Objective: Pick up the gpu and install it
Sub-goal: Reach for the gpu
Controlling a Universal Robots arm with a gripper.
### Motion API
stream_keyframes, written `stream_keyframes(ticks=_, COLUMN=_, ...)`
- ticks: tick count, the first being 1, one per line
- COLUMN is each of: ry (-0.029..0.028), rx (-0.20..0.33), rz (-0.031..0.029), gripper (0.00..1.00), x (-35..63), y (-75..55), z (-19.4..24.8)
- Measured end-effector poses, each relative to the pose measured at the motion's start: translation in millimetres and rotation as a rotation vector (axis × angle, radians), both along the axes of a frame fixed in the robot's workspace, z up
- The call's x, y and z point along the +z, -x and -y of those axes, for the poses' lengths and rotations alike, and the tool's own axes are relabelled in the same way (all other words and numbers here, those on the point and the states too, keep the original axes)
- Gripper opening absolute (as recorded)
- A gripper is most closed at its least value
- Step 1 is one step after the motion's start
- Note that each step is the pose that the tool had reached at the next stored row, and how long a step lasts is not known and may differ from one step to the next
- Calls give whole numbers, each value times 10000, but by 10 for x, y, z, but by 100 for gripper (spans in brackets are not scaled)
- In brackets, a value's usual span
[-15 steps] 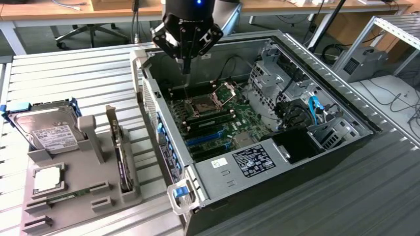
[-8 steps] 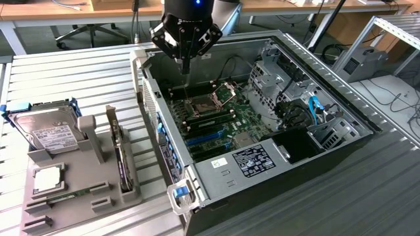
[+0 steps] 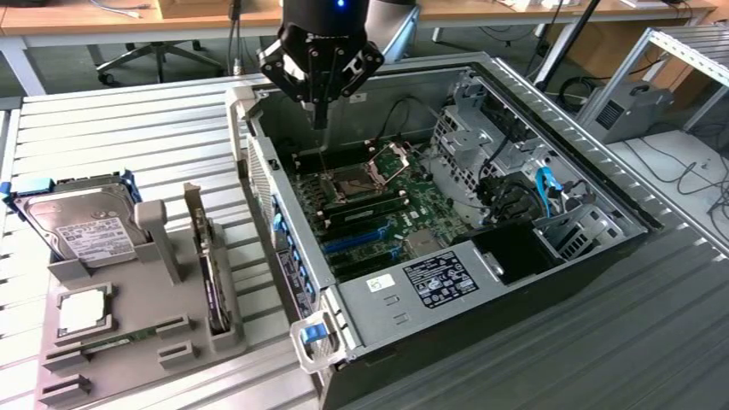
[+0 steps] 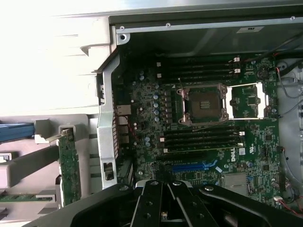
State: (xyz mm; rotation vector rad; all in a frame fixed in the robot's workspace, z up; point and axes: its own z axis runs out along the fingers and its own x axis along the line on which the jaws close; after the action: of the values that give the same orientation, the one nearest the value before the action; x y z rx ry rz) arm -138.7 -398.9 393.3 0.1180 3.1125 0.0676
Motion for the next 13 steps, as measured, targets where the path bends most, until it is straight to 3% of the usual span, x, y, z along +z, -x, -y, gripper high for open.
stream_keyframes(ticks=13, ry=0, rx=0, rz=0, gripper=11, x=0, y=36, z=0)
